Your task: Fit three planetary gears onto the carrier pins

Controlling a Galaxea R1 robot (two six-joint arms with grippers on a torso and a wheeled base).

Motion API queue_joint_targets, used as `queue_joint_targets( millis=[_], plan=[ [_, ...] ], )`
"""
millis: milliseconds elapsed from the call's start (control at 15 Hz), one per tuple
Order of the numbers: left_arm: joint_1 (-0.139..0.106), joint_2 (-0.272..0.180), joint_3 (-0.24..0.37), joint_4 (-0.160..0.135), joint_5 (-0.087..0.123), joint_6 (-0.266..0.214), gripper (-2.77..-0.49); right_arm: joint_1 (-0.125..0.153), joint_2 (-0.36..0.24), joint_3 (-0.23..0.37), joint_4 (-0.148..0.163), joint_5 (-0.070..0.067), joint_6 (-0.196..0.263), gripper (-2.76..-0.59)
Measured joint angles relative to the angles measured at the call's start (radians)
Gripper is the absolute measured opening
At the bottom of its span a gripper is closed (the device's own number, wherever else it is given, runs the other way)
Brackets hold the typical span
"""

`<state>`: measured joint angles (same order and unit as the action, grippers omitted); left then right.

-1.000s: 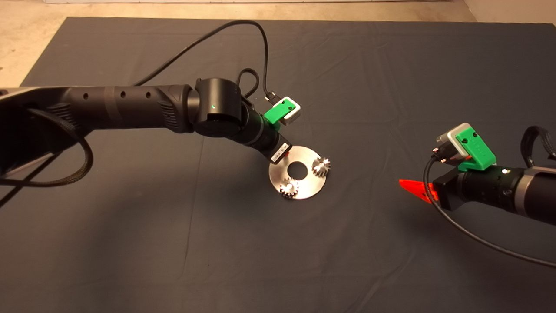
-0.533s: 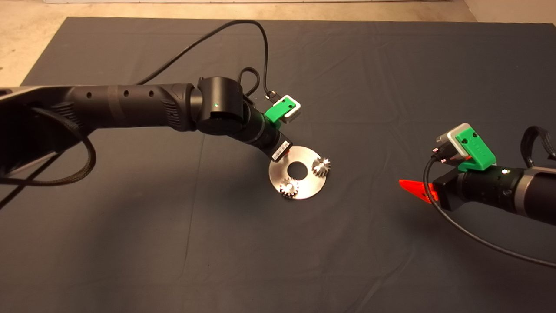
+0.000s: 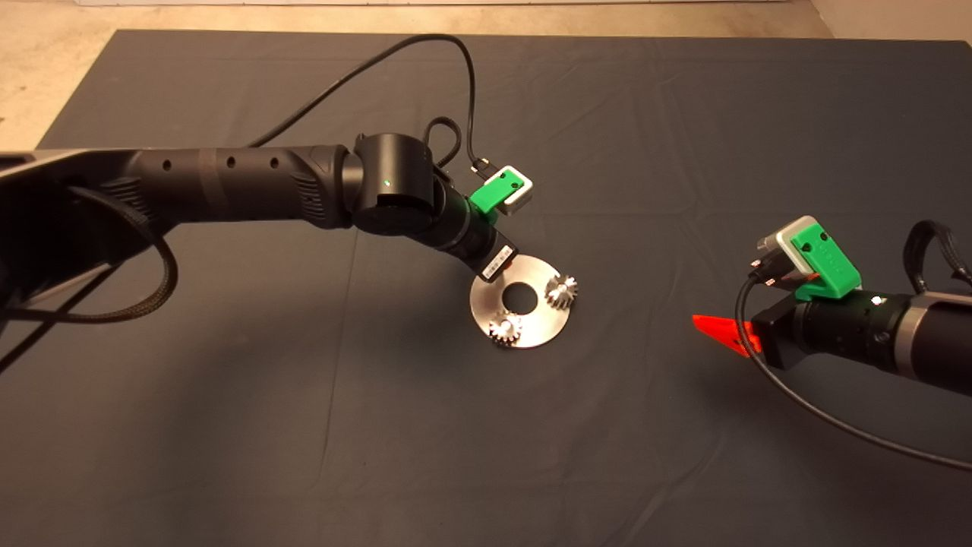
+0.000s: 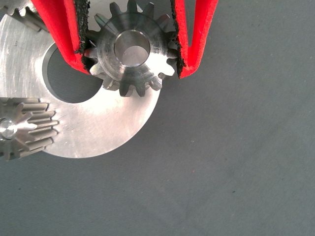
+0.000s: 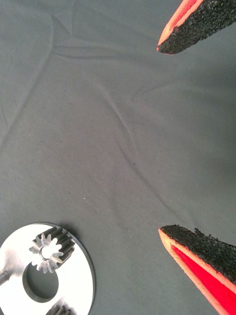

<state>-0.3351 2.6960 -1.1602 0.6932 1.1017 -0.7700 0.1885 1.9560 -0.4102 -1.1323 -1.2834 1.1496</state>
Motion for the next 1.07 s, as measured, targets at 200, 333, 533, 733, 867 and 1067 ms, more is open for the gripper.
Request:
queue_joint_targets(
  millis=[200, 333, 533, 733, 867, 1067],
  plan=[
    [0.0, 0.002, -0.002, 0.0, -0.003, 0.0, -2.62, 0.0, 0.0, 0.0, 0.0, 0.0, 0.0, -0.76],
    [0.0, 0.002, -0.004, 0.0, -0.003, 0.0, -2.62, 0.0, 0.0, 0.0, 0.0, 0.0, 0.0, -0.76],
    [0.0, 0.002, -0.008, 0.0, -0.029, 0.0, -2.62, 0.0, 0.0, 0.0, 0.0, 0.0, 0.0, -0.76],
    [0.006, 0.002, -0.024, 0.002, -0.043, 0.0, -2.62, 0.0, 0.0, 0.0, 0.0, 0.0, 0.0, -0.76],
    [0.005, 0.002, -0.025, 0.002, -0.059, 0.0, -2.62, 0.0, 0.0, 0.0, 0.0, 0.0, 0.0, -0.76],
    [0.005, 0.002, -0.025, 0.002, -0.064, 0.0, -2.61, 0.0, 0.0, 0.0, 0.0, 0.0, 0.0, -0.76]
  ],
)
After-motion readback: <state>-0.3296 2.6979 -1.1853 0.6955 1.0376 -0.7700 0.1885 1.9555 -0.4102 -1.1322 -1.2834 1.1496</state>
